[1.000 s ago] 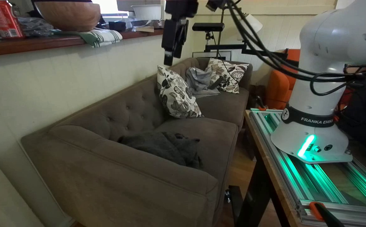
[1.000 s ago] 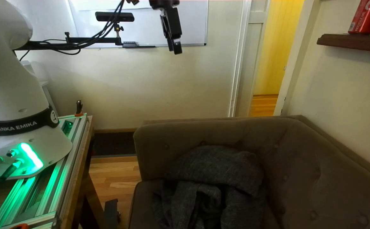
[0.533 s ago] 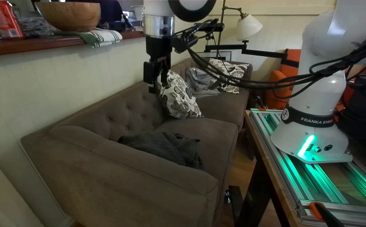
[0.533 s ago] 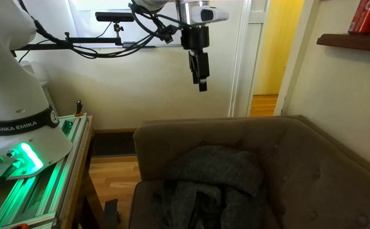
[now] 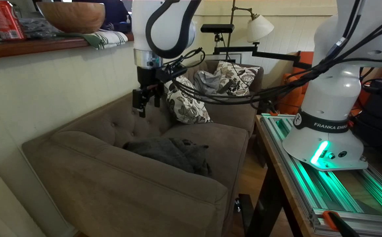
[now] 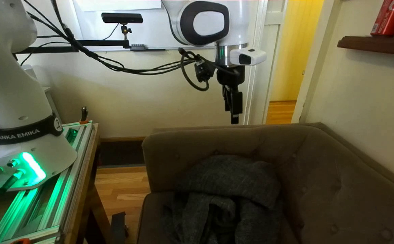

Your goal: Place the grey cloth over the left armrest.

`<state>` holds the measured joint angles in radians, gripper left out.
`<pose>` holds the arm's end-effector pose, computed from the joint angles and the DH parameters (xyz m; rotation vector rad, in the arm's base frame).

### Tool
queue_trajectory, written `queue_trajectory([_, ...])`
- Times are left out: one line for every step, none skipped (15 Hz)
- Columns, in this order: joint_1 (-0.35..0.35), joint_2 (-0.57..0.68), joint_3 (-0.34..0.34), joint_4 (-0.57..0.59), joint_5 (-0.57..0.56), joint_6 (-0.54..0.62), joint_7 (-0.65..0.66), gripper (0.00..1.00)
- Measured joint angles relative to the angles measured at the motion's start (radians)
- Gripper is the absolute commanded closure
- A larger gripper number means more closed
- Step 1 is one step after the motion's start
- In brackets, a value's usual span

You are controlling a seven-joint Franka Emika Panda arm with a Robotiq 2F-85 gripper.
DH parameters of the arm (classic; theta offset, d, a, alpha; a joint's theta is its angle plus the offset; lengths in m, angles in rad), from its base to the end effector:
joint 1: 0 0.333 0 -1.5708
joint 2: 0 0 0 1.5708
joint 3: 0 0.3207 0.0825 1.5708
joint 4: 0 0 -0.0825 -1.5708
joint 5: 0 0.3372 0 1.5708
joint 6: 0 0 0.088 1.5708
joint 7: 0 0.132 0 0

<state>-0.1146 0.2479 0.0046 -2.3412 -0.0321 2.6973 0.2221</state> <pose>0.5046 -0.0550 0.2582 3.0927 -0.4739 0.1704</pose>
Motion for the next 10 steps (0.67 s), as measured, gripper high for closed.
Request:
queue_trajectory([0.000,0.034,0.000,0.018,0.039,0.024,-0.022,0.00])
queue_trajectory([-0.001,0.066,0.000,0.035,0.073,0.045,-0.042,0.00])
queue_trajectory([-0.003,0.097,0.000,0.054,0.101,0.064,-0.062,0.00])
queue_trajectory([-0.007,0.127,0.001,0.073,0.127,0.080,-0.079,0.00])
queue_trajectory([-0.012,0.157,0.002,0.094,0.148,0.091,-0.094,0.00])
queue_trajectory([-0.018,0.185,0.003,0.115,0.166,0.097,-0.107,0.00])
queue_trajectory([-0.024,0.213,0.003,0.138,0.175,0.098,-0.115,0.00])
queue_trajectory([-0.030,0.239,0.002,0.160,0.178,0.098,-0.117,0.00])
queue_trajectory([-0.036,0.263,0.001,0.181,0.179,0.098,-0.117,0.00])
queue_trajectory([-0.041,0.287,0.000,0.201,0.180,0.098,-0.117,0.00])
